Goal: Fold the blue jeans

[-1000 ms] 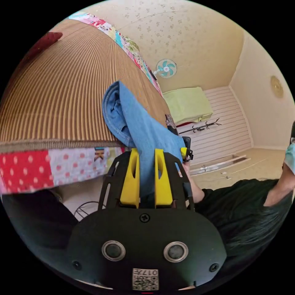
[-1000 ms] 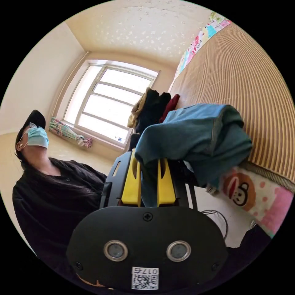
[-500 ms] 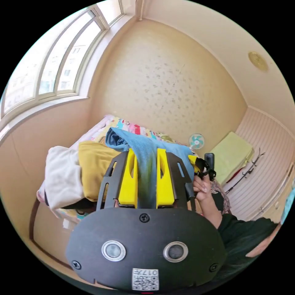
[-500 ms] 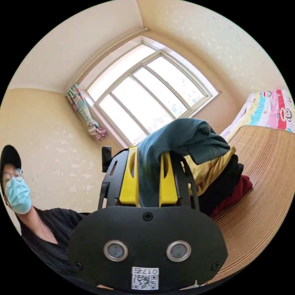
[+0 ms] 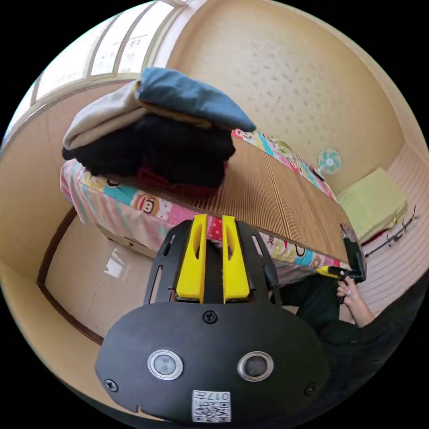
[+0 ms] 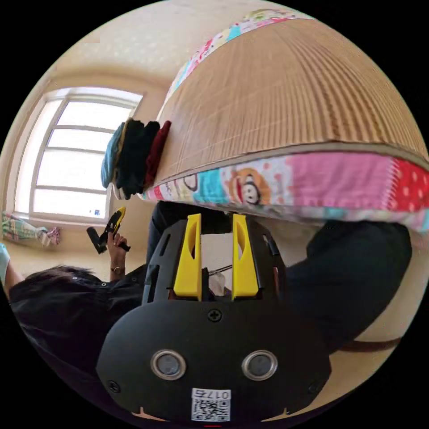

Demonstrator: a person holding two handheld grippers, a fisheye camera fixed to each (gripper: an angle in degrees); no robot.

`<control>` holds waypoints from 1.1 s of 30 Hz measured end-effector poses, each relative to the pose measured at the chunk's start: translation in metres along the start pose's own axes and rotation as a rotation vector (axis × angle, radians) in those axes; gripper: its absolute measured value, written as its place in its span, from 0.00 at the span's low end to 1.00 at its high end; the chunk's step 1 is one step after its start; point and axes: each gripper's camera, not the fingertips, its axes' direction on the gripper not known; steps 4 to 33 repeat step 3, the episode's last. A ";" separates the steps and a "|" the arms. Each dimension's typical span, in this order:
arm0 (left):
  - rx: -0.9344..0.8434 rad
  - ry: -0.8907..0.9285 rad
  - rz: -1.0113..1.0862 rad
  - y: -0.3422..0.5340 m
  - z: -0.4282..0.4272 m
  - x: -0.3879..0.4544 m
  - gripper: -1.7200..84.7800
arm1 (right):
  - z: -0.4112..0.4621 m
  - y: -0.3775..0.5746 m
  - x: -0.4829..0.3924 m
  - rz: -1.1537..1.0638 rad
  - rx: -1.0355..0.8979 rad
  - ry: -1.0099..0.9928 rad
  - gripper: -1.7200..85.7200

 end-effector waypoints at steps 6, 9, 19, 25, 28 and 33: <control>-0.023 -0.139 0.223 0.004 0.034 0.048 0.03 | -0.095 0.054 0.062 0.212 0.267 0.178 0.13; -0.023 -0.139 0.223 0.004 0.034 0.048 0.03 | -0.095 0.054 0.062 0.212 0.267 0.178 0.13; -0.023 -0.139 0.223 0.004 0.034 0.048 0.03 | -0.095 0.054 0.062 0.212 0.267 0.178 0.13; -0.023 -0.139 0.223 0.004 0.034 0.048 0.03 | -0.095 0.054 0.062 0.212 0.267 0.178 0.13; -0.023 -0.139 0.223 0.004 0.034 0.048 0.03 | -0.095 0.054 0.062 0.212 0.267 0.178 0.13; -0.023 -0.139 0.223 0.004 0.034 0.048 0.03 | -0.095 0.054 0.062 0.212 0.267 0.178 0.13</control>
